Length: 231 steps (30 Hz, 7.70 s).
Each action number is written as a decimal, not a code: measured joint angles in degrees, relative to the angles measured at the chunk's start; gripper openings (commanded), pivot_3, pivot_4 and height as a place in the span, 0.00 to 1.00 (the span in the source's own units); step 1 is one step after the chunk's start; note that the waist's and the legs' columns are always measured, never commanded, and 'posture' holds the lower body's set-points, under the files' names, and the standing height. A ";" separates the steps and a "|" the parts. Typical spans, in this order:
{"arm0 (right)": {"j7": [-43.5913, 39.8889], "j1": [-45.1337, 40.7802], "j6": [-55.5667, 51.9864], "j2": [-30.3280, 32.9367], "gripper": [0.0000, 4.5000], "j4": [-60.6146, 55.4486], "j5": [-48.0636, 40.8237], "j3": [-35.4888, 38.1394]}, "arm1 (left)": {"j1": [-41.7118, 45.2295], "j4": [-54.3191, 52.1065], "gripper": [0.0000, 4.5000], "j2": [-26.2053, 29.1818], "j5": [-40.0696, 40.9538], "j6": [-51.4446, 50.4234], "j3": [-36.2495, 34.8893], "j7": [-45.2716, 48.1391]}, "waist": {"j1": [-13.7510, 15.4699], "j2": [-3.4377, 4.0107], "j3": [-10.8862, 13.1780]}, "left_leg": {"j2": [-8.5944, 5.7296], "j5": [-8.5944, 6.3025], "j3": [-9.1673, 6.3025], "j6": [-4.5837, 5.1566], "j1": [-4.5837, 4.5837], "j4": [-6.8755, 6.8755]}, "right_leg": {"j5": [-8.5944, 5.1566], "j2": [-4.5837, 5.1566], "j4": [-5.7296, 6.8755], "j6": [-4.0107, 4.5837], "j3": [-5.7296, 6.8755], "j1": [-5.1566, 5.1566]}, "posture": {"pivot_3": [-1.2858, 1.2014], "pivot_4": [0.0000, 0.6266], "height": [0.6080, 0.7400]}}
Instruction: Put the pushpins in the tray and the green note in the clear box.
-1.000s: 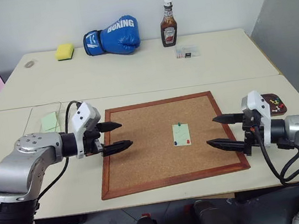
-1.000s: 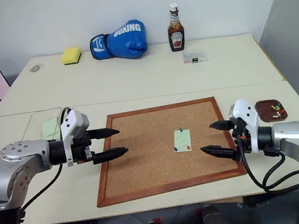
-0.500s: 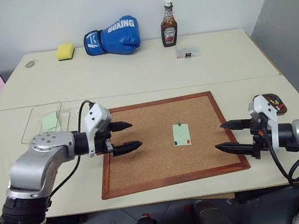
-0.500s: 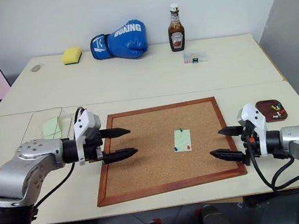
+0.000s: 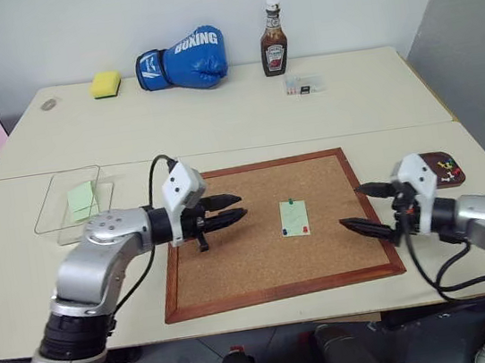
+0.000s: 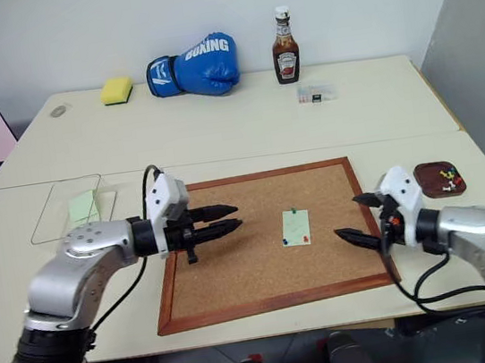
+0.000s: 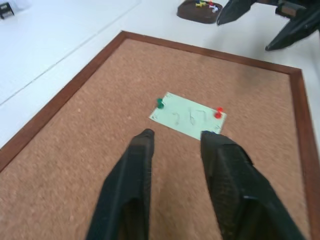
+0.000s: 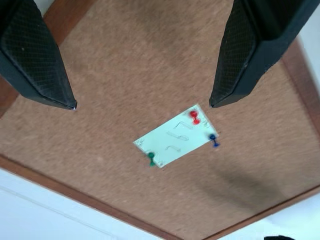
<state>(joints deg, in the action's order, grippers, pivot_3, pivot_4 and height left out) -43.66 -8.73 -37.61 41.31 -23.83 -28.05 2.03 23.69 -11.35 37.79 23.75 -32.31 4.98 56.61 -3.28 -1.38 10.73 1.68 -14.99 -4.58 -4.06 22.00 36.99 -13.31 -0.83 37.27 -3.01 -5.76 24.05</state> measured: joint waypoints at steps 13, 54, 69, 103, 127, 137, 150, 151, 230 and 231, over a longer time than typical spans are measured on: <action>7.12 -6.40 7.13 -11.75 1.00 10.27 10.00 -7.60 | -2.79 13.06 0.01 -9.63 -11.76 12.24 7.11 -7.00 | 0.11 0.02 -0.02 | -0.02 0.01 -0.01 0.00 -0.08 0.05 | 0.01 0.00 0.23 0.02 -0.01 -0.01 | 0.52 0.24 1.00; 3.86 -18.97 15.59 -22.33 0.00 32.93 18.21 -14.16 | -0.49 15.41 0.00 -9.17 -15.56 13.16 8.77 -3.57 | -0.08 0.09 -0.10 | -0.04 0.00 -0.02 0.05 -1.04 -0.09 | -0.27 0.00 0.39 0.16 -0.02 -0.79 | 0.52 0.24 1.00; 4.42 -17.45 8.29 -21.20 0.00 18.93 11.51 -8.00 | -0.16 13.79 0.00 -7.72 -16.76 11.34 10.19 -2.33 | -0.26 0.10 -0.10 | -0.04 0.00 -0.02 0.05 -1.02 -0.15 | -0.48 0.00 0.37 0.44 -0.02 -0.77 | 0.52 0.24 1.00; 28.76 -18.31 13.09 -10.71 0.19 48.41 17.78 17.23 | 0.50 16.24 0.00 -7.75 -17.41 13.98 10.68 -1.22 | -0.32 0.25 -0.18 | -0.08 0.00 0.07 0.06 -1.06 -0.17 | -0.49 0.01 0.26 0.45 -0.16 -0.82 | 0.52 0.24 1.00; 19.90 -12.93 6.26 -8.28 0.71 20.86 11.19 13.58 | 0.66 15.64 0.00 -7.60 -17.41 13.98 10.66 -0.89 | -0.42 0.32 -0.21 | -0.06 0.00 0.04 0.06 -0.96 -0.39 | -0.47 0.01 -0.17 0.41 -0.15 -0.85 | 0.52 0.24 1.00; 0.35 -0.76 2.73 -2.53 0.71 0.48 4.63 -3.48 | 0.75 15.82 0.00 -7.65 -17.42 14.02 10.80 -1.02 | -0.18 0.25 -0.19 | -0.03 0.00 0.04 0.04 -0.99 -0.49 | -0.51 0.03 -0.33 0.37 -0.12 -0.82 | 0.52 0.24 1.00; -1.40 -6.03 10.55 -10.34 0.71 10.13 11.64 -15.29 | 0.25 14.91 0.00 -7.58 -17.43 14.07 10.90 -1.01 | -0.09 0.23 -0.19 | -0.03 -0.01 0.03 0.04 -0.95 -0.54 | -0.56 0.03 -0.33 0.31 -0.09 -0.81 | 0.52 0.24 1.00; -1.79 -6.04 10.90 -10.34 0.71 10.83 11.91 -15.76 | 0.08 14.67 0.00 -7.56 -17.43 14.00 10.87 -1.08 | -0.07 0.23 -0.19 | -0.03 -0.01 0.03 0.04 -0.96 -0.58 | -0.56 0.03 -0.34 0.31 -0.09 -0.81 | 0.52 0.24 1.00; 25.40 -18.69 9.67 -7.98 0.29 48.97 15.39 15.74 | -0.69 13.52 0.00 -6.69 -17.43 13.13 10.73 0.13 | -0.39 0.18 -0.33 | -0.05 -0.02 0.05 0.07 -1.07 -0.92 | -0.52 0.02 -0.30 0.21 -0.11 -0.82 | 0.52 0.24 1.00; 25.36 -18.59 9.72 -8.07 0.33 48.97 15.44 15.72 | -0.70 13.51 0.00 -6.69 -17.43 13.13 10.73 0.13 | -0.39 0.18 -0.33 | -0.05 -0.02 0.05 0.07 -1.07 -0.92 | -0.52 0.02 -0.30 0.21 -0.11 -0.82 | 0.52 0.24 1.00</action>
<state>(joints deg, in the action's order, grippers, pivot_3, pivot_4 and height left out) -18.30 -27.32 -27.89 33.23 25.14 -12.61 17.75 22.99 2.16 31.10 6.32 -19.18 15.71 56.74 -3.66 -1.20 10.40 1.63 -15.01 -4.54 -3.99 20.93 36.07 -13.83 -0.80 36.97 -2.80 -5.87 23.23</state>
